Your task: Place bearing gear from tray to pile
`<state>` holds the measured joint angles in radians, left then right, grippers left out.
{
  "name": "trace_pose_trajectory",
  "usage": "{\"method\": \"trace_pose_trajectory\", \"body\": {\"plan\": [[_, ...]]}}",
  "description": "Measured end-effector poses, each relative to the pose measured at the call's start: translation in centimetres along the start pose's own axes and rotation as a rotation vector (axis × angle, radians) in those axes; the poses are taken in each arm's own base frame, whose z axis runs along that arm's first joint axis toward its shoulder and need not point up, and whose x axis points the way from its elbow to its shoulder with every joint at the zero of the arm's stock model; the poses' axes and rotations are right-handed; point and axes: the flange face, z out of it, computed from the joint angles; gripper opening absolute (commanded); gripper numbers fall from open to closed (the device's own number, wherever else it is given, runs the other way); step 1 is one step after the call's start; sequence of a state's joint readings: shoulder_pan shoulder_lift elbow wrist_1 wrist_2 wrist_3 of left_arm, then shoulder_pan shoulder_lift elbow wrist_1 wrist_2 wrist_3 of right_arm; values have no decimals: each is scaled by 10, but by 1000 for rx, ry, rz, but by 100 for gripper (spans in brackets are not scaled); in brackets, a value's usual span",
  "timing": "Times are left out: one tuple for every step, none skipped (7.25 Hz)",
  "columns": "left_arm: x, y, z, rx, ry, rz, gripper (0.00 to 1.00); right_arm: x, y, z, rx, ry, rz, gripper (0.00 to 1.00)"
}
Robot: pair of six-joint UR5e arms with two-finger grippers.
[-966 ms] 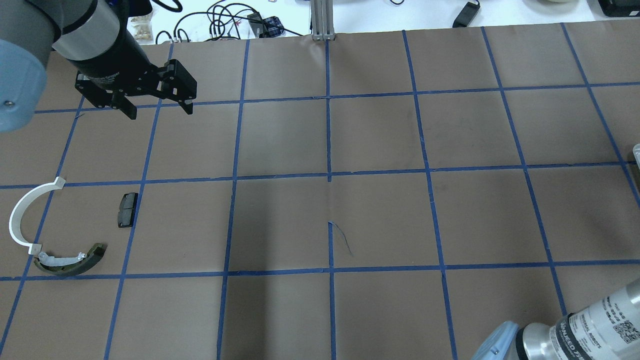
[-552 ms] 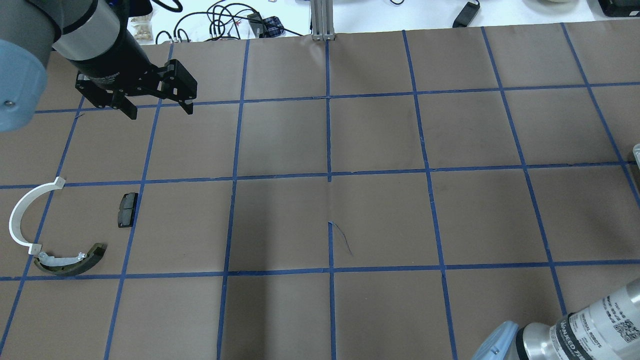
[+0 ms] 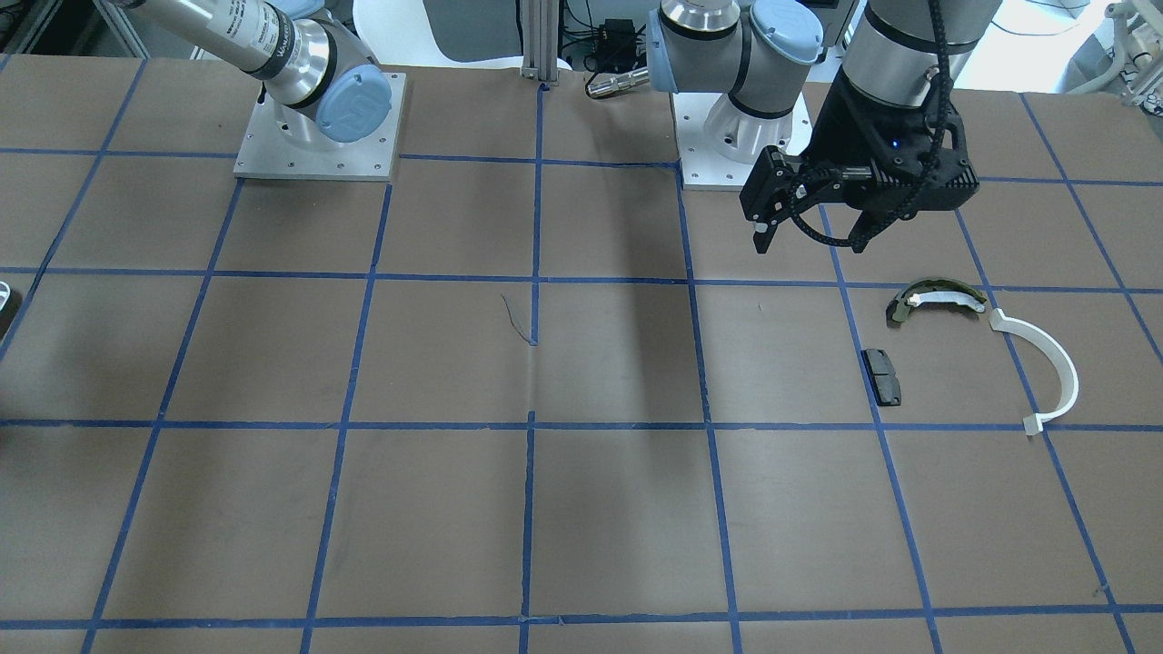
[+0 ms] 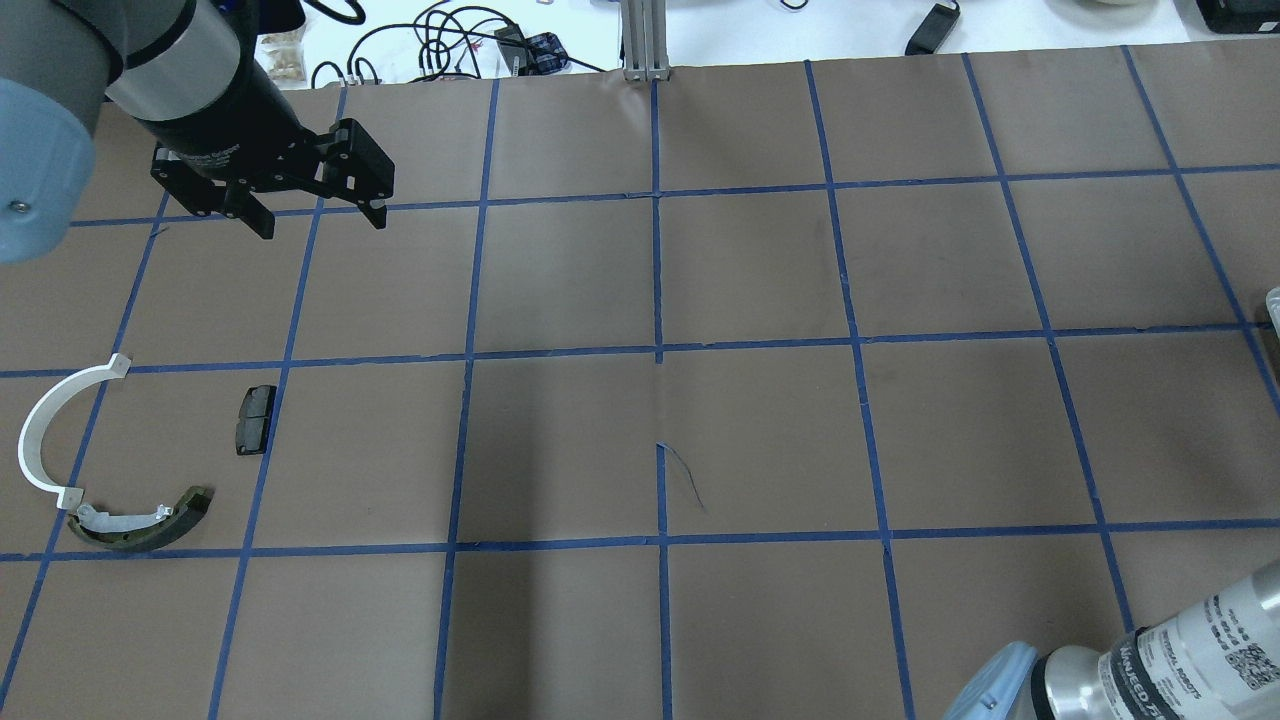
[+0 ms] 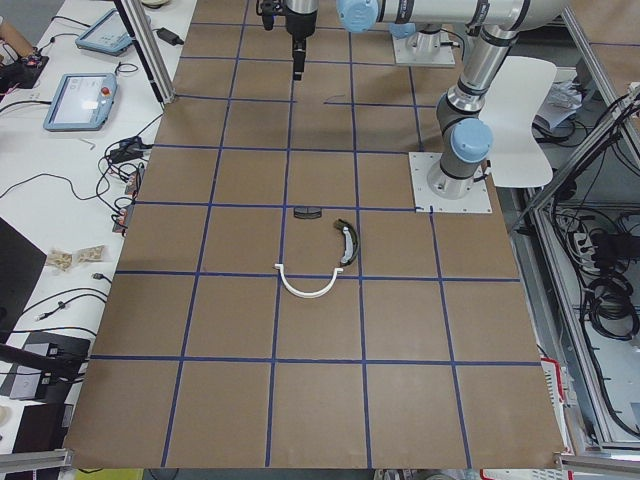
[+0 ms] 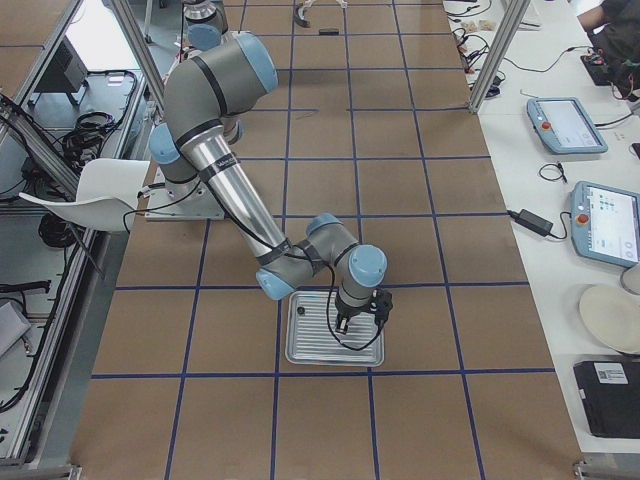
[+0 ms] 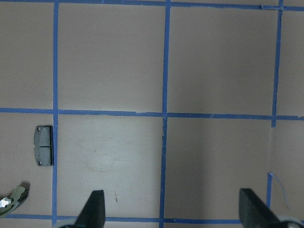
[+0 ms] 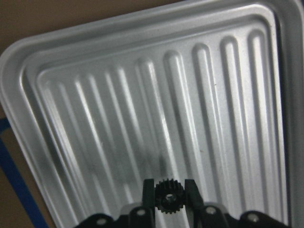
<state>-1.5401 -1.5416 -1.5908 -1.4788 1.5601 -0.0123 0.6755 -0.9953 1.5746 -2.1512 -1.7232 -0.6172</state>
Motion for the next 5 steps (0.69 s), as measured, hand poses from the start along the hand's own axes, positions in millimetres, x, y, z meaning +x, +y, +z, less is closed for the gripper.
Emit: {"method": "trace_pose_trajectory", "body": {"plan": [[0,0,0,0,0,0,100,-10,4,-25,5,-11,7,0],[0,0,0,0,0,0,100,-35,4,-50,10,-36,24,0],[0,0,0,0,0,0,100,-78,0,-74,6,-63,46,0],[0,0,0,-1,-1,0,100,-136,-7,-94,1,-88,68,0],[0,0,0,-1,-1,0,100,-206,-12,-113,6,-112,88,0]]}}
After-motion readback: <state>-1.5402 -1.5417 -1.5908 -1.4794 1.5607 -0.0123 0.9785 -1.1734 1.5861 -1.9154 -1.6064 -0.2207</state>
